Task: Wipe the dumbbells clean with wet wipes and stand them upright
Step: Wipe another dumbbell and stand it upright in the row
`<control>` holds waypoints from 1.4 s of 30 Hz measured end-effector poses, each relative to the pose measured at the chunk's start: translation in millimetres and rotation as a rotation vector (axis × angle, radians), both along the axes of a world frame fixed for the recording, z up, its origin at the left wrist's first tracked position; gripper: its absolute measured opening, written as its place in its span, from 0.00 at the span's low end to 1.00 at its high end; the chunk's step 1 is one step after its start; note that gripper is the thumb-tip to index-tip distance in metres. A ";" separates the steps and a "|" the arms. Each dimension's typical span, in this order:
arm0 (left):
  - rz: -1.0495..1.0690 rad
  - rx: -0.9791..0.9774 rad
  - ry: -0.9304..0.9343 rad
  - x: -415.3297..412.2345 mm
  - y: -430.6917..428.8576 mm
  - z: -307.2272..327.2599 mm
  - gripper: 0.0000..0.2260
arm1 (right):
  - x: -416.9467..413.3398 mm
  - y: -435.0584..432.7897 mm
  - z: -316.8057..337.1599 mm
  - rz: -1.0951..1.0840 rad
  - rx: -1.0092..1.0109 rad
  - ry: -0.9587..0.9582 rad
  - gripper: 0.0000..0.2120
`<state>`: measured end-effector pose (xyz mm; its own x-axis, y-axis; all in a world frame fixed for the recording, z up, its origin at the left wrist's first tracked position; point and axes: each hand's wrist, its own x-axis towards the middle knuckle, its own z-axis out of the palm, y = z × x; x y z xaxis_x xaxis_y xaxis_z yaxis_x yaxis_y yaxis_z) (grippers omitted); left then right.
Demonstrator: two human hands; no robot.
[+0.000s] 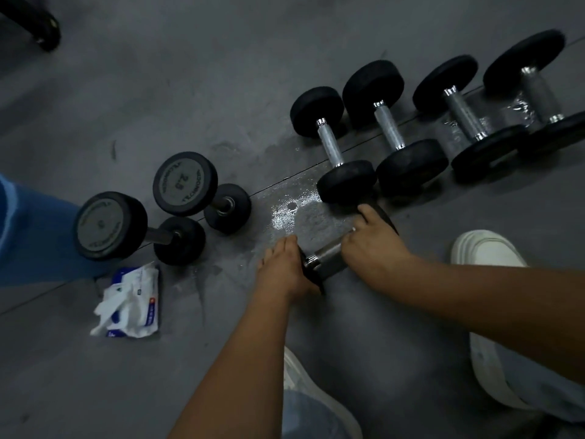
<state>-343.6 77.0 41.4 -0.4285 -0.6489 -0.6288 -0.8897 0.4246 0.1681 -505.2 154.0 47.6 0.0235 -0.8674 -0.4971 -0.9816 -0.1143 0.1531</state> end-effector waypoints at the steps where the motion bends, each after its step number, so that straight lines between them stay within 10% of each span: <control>1: 0.001 0.002 -0.003 -0.2 -0.2 -0.2 0.53 | -0.6 -6.0 1.3 -0.027 -0.011 -0.008 0.14; 29: 0.035 0.033 -0.004 -0.8 2.4 1.1 0.55 | -13.2 0.7 0.7 -0.023 -0.083 0.027 0.17; 33: 0.045 0.035 0.004 -0.7 1.4 -1.2 0.55 | 5.5 10.2 16.6 -0.091 -0.122 -0.179 0.11; 39: 0.033 0.019 0.018 1.5 2.4 -4.1 0.56 | 9.8 18.4 -21.2 -0.859 -0.424 -0.780 0.12; 42: 0.046 0.024 0.032 2.6 3.4 -6.1 0.55 | 28.8 31.4 -41.6 -0.697 -0.424 -0.613 0.27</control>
<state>-341.0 80.4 35.3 -0.4184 -0.6537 -0.6306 -0.9023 0.3786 0.2062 -476.4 185.4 6.1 -0.4071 -0.8870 -0.2179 -0.7321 0.4595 -0.5029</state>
